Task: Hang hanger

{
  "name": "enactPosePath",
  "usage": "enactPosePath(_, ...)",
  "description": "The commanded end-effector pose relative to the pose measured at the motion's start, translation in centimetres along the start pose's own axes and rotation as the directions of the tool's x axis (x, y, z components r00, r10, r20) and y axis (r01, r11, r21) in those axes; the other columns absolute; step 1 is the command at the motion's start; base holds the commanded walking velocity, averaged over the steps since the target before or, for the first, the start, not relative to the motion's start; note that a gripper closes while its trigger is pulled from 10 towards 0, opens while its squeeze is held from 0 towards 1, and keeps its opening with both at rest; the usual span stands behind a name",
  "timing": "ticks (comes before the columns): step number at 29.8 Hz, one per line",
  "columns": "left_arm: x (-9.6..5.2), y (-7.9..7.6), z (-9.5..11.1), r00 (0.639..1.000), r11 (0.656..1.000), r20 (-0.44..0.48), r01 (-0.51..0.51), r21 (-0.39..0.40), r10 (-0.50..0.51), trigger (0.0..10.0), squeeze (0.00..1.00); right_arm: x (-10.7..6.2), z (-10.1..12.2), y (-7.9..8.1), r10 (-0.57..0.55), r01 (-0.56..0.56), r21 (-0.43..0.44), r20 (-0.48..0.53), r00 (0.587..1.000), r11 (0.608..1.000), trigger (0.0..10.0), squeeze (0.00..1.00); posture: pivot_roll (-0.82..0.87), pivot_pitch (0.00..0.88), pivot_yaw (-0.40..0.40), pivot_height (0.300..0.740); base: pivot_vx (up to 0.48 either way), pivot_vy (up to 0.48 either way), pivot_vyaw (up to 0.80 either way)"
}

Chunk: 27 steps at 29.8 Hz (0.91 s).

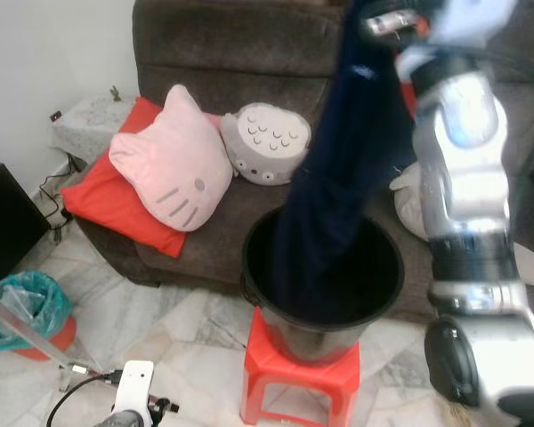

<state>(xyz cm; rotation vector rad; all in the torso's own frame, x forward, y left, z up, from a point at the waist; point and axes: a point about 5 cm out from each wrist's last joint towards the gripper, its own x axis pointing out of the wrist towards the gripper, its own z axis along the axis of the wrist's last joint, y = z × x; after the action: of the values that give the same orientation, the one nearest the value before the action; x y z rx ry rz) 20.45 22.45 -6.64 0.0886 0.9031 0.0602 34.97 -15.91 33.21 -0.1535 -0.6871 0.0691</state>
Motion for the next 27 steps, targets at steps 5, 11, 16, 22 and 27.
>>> enactPosePath(5, 0.0, 0.7, 0.2, 1.000, 1.000, 0.003, -0.015, 0.004, 0.015, 10.0, 0.00, -3.4, 0.5, -0.8, -0.161, 0.161, 0.007, -0.014, 0.987, 0.987, 10.0, 0.00, -0.10, 0.000, 0.082, 0.740, 0.000, 0.000, 0.00)
enactPosePath(11, 0.0, 1.3, 0.6, 1.000, 1.000, 0.003, -0.024, 0.007, 0.024, 10.0, 0.00, -4.8, 0.8, 1.3, -0.153, 0.153, 0.028, -0.012, 0.988, 0.988, 10.0, 0.00, -0.10, 0.000, 0.087, 0.740, 0.000, 0.000, 0.00)
enactPosePath(16, 0.0, 1.5, 1.0, 1.000, 1.000, 0.004, -0.028, 0.006, 0.027, 10.0, 0.00, -5.0, 0.7, 1.7, -0.145, 0.146, 0.028, -0.042, 0.989, 0.989, 10.0, 0.00, -0.09, 0.000, 0.087, 0.740, 0.000, 0.000, 0.00)
enactPosePath(22, 0.1, 1.0, 1.3, 1.000, 1.000, 0.011, -0.021, -0.005, 0.021, 10.0, 0.00, -5.0, 0.9, 1.8, -0.161, 0.163, 0.033, -0.058, 0.985, 0.986, 10.0, 0.00, -0.09, 0.000, 0.086, 0.740, 0.000, 0.000, 0.00)
enactPosePath(27, 0.2, 0.4, 1.4, 1.000, 1.000, 0.012, -0.012, -0.007, 0.012, 10.0, 0.00, -5.2, 0.6, 1.8, -0.177, 0.180, 0.033, -0.078, 0.981, 0.983, 10.0, 0.00, -0.09, 0.000, 0.088, 0.740, 0.000, 0.000, 0.00)
